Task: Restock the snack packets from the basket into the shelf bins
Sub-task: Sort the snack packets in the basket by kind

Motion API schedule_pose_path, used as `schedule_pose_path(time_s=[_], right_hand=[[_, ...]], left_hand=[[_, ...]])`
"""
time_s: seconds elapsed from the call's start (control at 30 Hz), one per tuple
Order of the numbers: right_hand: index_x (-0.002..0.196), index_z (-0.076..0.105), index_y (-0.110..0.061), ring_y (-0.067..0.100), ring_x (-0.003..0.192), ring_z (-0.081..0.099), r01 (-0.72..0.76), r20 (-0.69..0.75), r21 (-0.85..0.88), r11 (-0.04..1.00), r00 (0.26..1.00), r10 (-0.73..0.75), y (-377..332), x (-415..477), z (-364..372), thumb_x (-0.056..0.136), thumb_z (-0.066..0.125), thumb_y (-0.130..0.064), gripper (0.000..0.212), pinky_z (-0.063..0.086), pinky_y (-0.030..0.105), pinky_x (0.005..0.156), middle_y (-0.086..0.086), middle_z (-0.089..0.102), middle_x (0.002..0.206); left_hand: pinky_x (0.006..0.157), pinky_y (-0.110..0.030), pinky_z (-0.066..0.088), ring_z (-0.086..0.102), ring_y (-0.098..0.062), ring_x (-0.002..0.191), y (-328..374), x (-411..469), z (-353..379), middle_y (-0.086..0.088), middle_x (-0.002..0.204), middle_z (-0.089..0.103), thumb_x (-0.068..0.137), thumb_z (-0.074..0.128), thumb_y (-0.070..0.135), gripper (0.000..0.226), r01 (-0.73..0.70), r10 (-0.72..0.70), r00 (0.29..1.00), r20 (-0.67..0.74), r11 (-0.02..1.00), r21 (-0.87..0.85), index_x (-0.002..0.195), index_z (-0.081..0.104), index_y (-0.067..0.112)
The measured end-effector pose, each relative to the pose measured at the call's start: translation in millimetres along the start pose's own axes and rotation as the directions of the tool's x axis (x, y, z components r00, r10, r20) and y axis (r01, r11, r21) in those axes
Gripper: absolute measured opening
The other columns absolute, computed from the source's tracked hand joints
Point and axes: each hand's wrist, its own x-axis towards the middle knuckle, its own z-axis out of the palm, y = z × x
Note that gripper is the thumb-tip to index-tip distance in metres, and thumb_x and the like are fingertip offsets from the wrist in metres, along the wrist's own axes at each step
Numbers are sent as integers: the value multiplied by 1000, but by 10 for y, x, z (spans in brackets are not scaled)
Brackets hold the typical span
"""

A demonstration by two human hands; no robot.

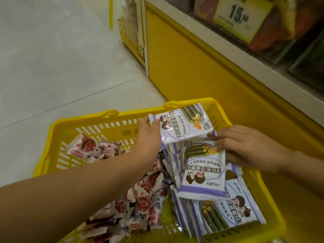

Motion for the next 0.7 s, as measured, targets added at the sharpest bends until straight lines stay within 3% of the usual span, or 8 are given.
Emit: schedule_pose_path(time_s=[0.07,0.13,0.23,0.3,0.43,0.53,0.6,0.7], right_hand=[[105,49,-19,22,91,64,-2,-23,-6,1000,1000,2,8,-55,-12,100,31,-43,30,54,31,75,11,68,104],[107,50,-18,25,90,65,-11,-32,-5,1000,999,11,21,-83,-24,100,33,-45,32,54,32,74,13,67,107],[108,49,-17,28,93,67,-11,-77,-21,1000,997,10,33,-119,-28,100,34,-45,33,55,36,76,15,66,111],[108,48,-16,27,94,65,-4,-133,-27,1000,991,0,28,-125,-15,99,37,-44,32,54,37,77,16,66,109],[108,49,-15,24,92,55,-88,-313,-33,996,947,73,73,-79,5,96,46,-38,27,47,38,71,17,64,103],[104,51,-13,24,87,51,-211,-355,-75,975,919,172,148,-42,28,90,55,-32,24,38,35,69,15,60,99],[99,58,-10,27,84,52,-299,-326,-130,945,913,244,173,26,57,84,66,-24,21,34,32,68,14,59,95],[104,67,-15,30,89,54,-376,-163,-219,900,924,346,148,166,93,74,77,-27,34,37,36,75,10,58,101]], left_hand=[[74,-38,57,69,-24,88,-114,51,112,-5,100,66,100,43,33,21,60,-60,998,-4,998,30,121,41,30],[73,-38,51,66,-30,90,-207,80,201,-8,93,63,100,44,34,18,117,-115,992,-59,992,38,115,36,30],[64,-33,47,59,-21,76,-260,87,243,-7,89,59,99,46,33,19,152,-146,977,-153,988,24,111,34,24],[72,-37,53,62,-22,81,-258,110,237,-9,96,61,100,47,32,21,154,-156,975,-159,988,-20,112,36,18],[81,-48,57,70,-29,88,-125,60,269,-13,98,71,101,42,32,29,281,-268,958,105,951,-132,114,58,11],[92,-50,50,62,-28,108,-42,90,181,-9,114,67,101,33,47,46,340,-291,930,225,913,-225,109,66,17],[94,-51,45,52,-20,122,-55,121,89,3,131,57,97,30,59,56,326,-252,917,310,921,-214,129,58,23],[93,-49,46,65,-12,104,-87,21,70,11,115,68,92,35,63,46,319,-233,863,449,939,-126,122,62,41]])
